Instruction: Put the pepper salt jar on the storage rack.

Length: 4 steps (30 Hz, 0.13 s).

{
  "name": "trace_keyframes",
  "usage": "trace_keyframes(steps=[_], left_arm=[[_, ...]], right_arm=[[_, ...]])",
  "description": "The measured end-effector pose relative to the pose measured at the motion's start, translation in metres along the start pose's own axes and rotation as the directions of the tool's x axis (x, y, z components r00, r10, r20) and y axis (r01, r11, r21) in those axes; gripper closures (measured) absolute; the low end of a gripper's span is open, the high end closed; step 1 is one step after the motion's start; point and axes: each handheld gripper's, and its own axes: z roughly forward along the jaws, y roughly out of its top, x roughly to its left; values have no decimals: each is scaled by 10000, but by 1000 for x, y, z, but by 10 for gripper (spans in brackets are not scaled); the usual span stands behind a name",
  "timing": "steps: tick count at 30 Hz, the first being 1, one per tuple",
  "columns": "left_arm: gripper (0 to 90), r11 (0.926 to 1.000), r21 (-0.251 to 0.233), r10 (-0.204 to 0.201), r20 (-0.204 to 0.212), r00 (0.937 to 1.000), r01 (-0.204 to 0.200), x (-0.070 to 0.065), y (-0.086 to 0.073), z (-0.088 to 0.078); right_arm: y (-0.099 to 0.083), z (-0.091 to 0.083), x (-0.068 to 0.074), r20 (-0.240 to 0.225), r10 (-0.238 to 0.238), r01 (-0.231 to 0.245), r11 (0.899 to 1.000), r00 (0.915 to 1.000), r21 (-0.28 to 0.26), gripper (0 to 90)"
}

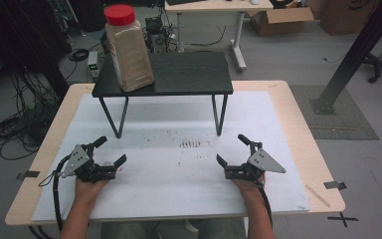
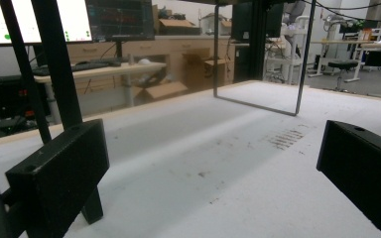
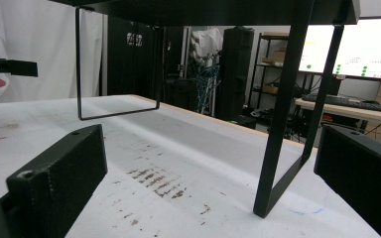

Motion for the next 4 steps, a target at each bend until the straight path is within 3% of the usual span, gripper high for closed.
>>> trace_keyframes(steps=[4], left_arm=[[3,10000,-6,9,-2,10000,-9,0,0,0]], right_arm=[[0,0,0,1,10,-10,10000,10000,9,0]])
